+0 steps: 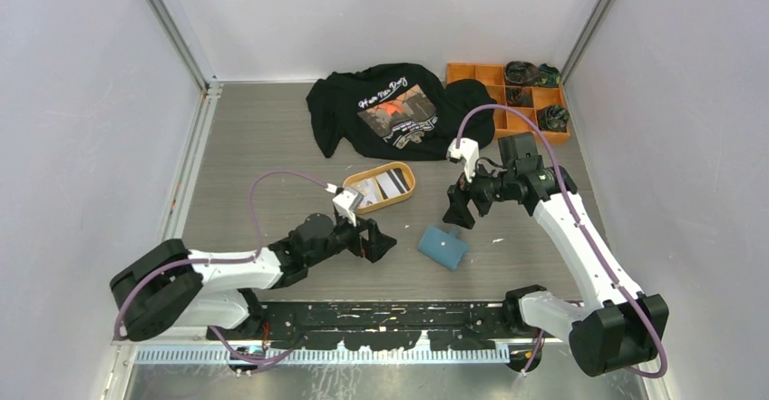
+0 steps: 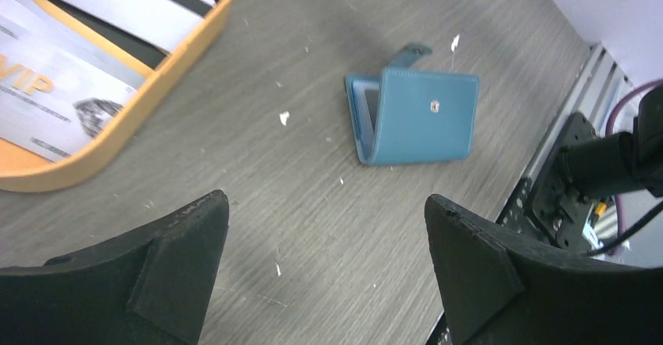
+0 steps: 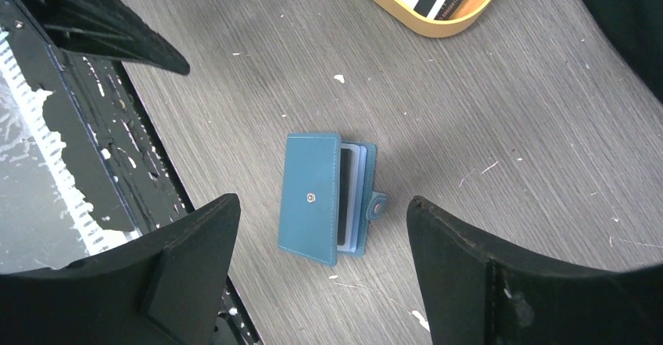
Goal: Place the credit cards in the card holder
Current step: Close the card holder at the center of the board.
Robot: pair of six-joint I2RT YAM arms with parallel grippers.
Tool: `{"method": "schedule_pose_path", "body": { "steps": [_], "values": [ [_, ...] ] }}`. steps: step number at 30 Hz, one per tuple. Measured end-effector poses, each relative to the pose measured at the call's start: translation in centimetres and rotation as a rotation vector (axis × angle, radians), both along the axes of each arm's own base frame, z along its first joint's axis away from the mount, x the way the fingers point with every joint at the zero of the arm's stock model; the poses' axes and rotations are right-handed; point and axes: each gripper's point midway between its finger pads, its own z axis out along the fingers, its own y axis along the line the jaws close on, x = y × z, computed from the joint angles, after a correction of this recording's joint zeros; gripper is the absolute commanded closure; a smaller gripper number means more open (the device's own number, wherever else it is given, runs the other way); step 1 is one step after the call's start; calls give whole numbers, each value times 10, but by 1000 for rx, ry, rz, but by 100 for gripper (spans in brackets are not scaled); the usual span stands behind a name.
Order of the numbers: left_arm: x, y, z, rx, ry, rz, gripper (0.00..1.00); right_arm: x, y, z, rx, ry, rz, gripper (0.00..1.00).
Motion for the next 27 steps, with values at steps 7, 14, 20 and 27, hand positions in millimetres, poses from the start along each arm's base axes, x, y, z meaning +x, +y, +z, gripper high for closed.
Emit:
{"method": "schedule_pose_path", "body": {
  "steps": [7,14,20,27],
  "values": [
    [-7,-13,-37,18,102,-58,9,2,0,-6,-5,34,-12,17],
    [-4,-25,-63,-36,199,-70,18,4,-2,-14,-20,79,-40,17],
    [3,-33,-59,-103,218,-80,18,7,-4,-27,-47,133,-68,17],
    [17,-58,-41,-98,228,-115,22,9,-8,-35,-71,165,-93,16]
  ]
}}
